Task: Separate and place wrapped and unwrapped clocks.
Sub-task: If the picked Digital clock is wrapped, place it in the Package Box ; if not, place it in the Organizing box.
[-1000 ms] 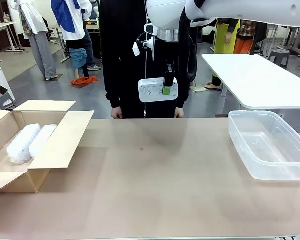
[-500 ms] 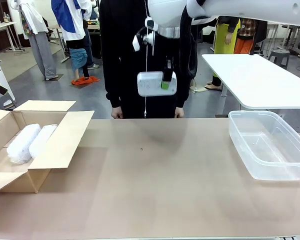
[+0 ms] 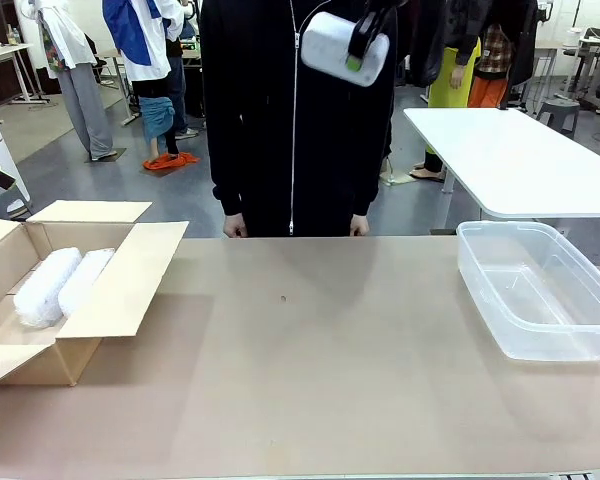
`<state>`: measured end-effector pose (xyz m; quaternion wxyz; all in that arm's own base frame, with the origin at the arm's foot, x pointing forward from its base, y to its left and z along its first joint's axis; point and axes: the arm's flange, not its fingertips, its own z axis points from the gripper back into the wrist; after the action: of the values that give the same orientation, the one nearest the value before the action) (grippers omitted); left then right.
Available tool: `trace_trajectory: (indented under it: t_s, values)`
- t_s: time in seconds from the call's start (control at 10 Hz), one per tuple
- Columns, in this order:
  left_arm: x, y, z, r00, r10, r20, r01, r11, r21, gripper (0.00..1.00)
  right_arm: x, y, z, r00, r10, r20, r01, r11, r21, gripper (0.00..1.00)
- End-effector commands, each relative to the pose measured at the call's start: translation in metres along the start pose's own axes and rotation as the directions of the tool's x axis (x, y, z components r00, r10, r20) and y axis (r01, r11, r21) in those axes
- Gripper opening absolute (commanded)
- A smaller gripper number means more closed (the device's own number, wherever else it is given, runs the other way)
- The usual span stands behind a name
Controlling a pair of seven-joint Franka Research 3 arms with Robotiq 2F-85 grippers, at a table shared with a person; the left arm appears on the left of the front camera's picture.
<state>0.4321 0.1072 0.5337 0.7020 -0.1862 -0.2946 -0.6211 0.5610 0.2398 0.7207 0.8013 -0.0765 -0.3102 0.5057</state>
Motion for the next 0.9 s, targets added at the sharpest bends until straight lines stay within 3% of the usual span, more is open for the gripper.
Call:
trace_trajectory:
  t_s: [0.0, 0.4, 0.8]
  values:
    - [0.000, 0.000, 0.000, 1.000, -0.009, 0.013, 0.009, 1.000, -0.001, 1.00, -0.033, -0.003, 0.017, 0.992, -0.124, -0.035, 0.120, 0.988, -0.095, 0.51]
    - [0.000, 0.000, 0.000, 1.000, -0.009, 0.013, 0.009, 1.000, -0.001, 1.00, -0.123, -0.045, 0.075, 0.914, -0.403, -0.049, 0.382, 0.895, -0.232, 0.51]
    - [0.000, 0.000, 0.000, 1.000, -0.009, 0.013, 0.009, 1.000, -0.001, 1.00, -0.208, -0.062, 0.064, 0.795, -0.603, 0.066, 0.596, 0.758, -0.263, 0.51]
